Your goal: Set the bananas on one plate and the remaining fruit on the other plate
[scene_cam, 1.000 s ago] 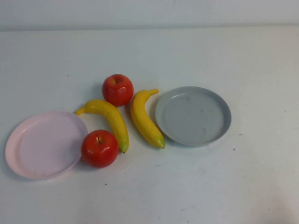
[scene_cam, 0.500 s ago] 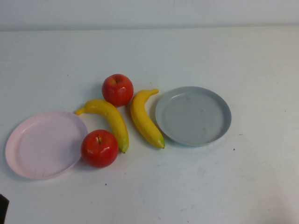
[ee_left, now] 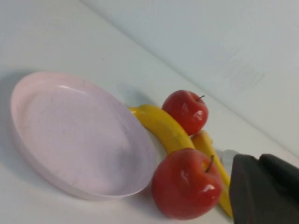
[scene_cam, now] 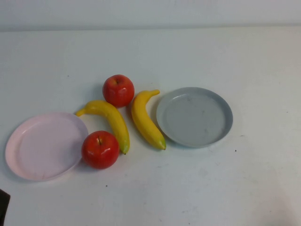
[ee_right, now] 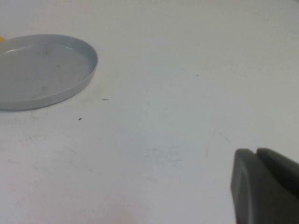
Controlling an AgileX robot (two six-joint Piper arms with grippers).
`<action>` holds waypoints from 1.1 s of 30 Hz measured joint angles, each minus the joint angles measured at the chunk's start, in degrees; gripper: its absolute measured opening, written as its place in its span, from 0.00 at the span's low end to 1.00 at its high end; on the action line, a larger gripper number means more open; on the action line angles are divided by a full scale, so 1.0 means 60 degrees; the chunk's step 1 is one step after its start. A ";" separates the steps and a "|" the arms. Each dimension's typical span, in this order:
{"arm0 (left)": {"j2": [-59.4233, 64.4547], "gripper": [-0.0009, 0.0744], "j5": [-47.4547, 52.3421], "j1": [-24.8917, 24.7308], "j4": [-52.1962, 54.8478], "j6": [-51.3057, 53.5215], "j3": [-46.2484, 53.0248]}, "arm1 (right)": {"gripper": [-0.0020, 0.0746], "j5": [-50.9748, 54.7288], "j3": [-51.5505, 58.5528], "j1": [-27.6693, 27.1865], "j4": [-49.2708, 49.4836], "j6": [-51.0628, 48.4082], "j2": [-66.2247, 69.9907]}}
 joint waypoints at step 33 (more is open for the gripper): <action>1.3388 0.02 0.8117 -0.4109 0.5558 0.1772 -1.1225 | 0.00 0.0000 0.0000 0.0000 0.0000 0.0000 0.0000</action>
